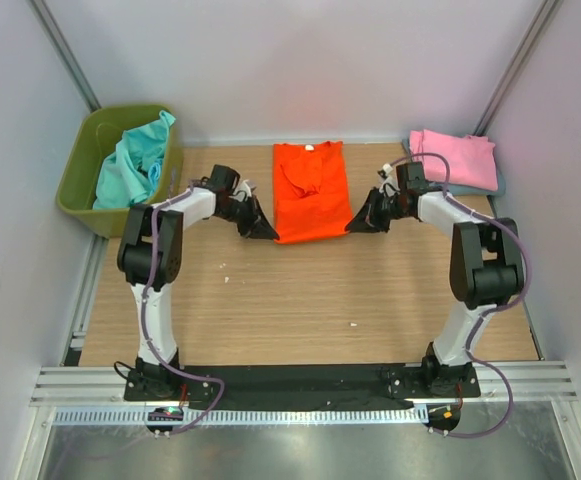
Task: Fold and stack the t-shirts
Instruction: Fold the tshirt
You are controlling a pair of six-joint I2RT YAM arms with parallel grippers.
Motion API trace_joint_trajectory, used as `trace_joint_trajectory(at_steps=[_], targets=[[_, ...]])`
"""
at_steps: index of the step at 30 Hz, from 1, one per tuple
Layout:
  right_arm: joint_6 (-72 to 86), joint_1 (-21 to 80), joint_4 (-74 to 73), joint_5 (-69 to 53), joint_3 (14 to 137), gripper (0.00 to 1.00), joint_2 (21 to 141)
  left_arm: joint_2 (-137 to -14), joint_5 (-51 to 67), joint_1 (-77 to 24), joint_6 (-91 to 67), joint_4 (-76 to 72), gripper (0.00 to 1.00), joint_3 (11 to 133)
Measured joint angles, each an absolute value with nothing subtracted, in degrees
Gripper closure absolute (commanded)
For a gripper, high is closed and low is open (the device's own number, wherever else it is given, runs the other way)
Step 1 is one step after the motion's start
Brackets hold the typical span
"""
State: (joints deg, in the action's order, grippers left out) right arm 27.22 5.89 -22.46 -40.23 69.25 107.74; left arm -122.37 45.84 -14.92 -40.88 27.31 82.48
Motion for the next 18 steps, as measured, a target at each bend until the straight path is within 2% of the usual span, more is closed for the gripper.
trace_joint_trajectory(at_steps=[9,18], targets=[[26.70,5.89,-24.86,-40.25,64.73,0.98,91.37,-107.79,48.29,-14.94,-43.22,26.87,1.00,79.37],[26.79,6.04,-27.03,-40.27,58.37,0.98,88.84,-105.41,48.86,-15.22,-43.94,27.03,1.00,74.35]])
